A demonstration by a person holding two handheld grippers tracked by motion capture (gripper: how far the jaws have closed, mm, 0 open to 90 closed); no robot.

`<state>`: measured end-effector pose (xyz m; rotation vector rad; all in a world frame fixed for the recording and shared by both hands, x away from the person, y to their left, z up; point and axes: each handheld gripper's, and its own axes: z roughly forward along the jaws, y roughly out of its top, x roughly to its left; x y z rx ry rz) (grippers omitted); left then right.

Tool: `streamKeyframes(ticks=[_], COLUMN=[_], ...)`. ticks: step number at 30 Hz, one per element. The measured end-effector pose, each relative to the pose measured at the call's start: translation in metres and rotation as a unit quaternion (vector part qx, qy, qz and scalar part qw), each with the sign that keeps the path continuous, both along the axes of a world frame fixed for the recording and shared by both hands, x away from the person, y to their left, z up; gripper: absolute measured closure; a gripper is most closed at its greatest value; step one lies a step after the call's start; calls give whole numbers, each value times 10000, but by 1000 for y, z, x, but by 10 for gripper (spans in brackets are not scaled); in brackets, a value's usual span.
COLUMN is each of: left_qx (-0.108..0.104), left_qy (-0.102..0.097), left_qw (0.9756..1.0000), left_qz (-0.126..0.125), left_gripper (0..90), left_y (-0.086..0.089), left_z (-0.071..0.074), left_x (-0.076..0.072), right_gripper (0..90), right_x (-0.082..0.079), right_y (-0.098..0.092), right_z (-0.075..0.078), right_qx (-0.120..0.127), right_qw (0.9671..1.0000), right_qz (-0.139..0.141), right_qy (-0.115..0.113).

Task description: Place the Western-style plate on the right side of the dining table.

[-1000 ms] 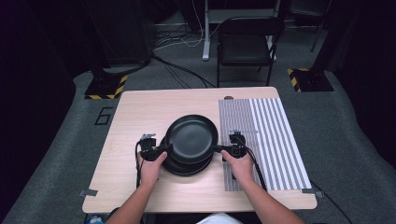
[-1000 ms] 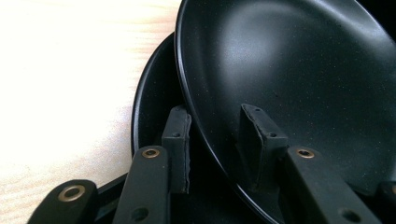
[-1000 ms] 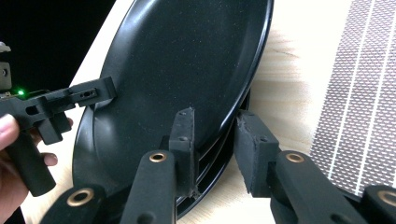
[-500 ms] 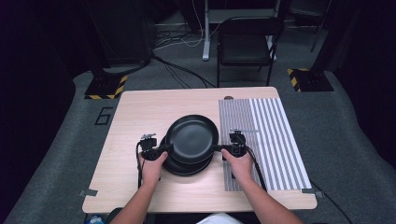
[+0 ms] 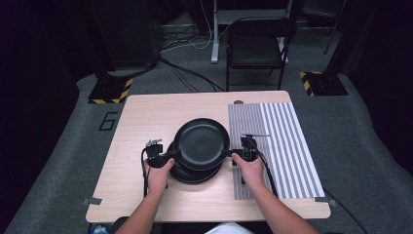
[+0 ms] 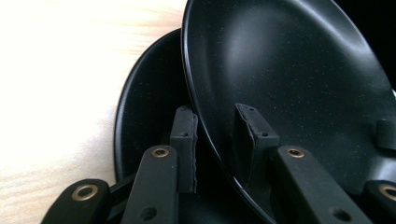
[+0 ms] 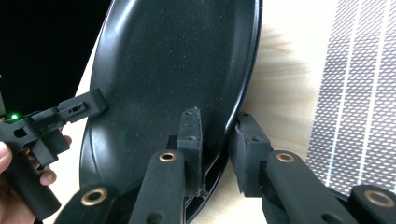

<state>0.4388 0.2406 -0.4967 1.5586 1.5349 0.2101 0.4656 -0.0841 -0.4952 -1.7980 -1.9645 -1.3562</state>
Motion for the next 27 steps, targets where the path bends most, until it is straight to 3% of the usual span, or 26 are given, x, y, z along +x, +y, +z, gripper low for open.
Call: streamKeyframes(ticks=[27], left_qx=[101], left_qy=[-234], left_qw=[9995], left_qz=[-164], left_gripper=[696], left_y=[-7], left_z=[15], left_x=[-7], right_gripper=[734], right_x=[-9], right_y=[-9], right_z=[15], right_qx=[-135], right_qw=[9994], right_qz=[140], right_qy=[-286])
